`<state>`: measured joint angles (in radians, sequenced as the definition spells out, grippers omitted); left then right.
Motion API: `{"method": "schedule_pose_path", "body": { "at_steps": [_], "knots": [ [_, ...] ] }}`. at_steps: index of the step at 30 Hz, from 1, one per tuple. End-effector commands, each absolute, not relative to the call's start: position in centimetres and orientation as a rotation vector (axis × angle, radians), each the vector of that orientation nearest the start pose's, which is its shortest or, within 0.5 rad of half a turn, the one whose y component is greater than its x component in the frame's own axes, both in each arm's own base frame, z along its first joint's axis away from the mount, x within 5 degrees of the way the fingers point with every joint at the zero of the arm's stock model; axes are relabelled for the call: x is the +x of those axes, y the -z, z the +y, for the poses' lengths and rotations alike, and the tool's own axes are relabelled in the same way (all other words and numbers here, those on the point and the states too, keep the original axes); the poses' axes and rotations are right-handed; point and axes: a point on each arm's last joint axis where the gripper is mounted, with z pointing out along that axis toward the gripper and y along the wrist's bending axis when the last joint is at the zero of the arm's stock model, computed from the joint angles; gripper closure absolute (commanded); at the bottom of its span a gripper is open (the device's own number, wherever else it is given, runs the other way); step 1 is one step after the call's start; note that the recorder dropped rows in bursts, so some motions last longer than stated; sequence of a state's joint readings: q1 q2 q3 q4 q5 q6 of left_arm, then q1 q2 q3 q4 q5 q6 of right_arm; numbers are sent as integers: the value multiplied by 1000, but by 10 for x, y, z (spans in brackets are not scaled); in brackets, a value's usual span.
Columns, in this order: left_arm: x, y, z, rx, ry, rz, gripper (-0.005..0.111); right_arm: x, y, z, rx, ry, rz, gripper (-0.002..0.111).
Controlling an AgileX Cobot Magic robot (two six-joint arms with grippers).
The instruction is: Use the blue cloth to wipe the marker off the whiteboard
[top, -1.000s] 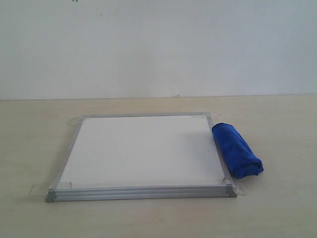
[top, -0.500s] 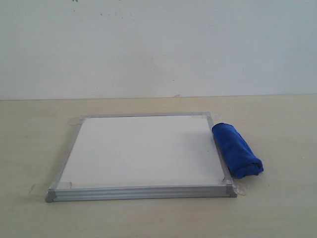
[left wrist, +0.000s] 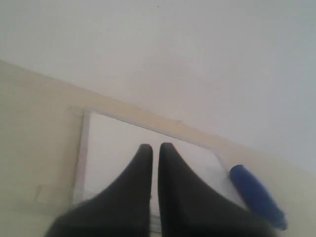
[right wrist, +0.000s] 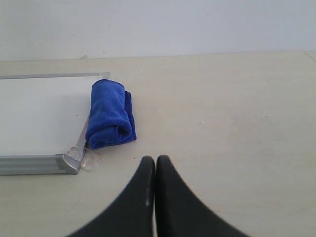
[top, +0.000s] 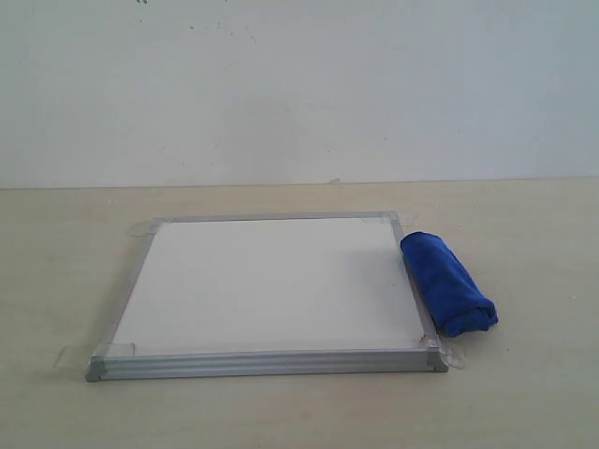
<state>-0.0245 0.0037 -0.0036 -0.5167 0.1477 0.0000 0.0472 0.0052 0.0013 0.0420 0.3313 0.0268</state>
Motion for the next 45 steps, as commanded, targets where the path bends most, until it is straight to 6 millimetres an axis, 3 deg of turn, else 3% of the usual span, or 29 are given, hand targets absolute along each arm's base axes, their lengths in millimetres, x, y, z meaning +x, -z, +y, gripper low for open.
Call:
{"method": "schedule_pose_path", "body": {
  "at_steps": [1,6,13,24,33,45],
  "knots": [
    [56,-202,-6,-357,459,1586,102,54,-184,3,11,-86,1807,108],
    [56,-201,-3,-19,89,1617,102,54,-184,3,11,-86,1807,108],
    [56,-194,-5,71,27,1697,102,54,-184,3,11,-86,1807,108],
    [54,-187,-6,-25,132,1775,102,54,-184,3,11,-86,1807,108],
    [55,-187,-1,-52,35,1775,102,54,-184,3,11,-86,1807,108],
    [55,-187,-1,-107,68,1773,102,54,-184,3,11,-86,1807,108]
  ]
}}
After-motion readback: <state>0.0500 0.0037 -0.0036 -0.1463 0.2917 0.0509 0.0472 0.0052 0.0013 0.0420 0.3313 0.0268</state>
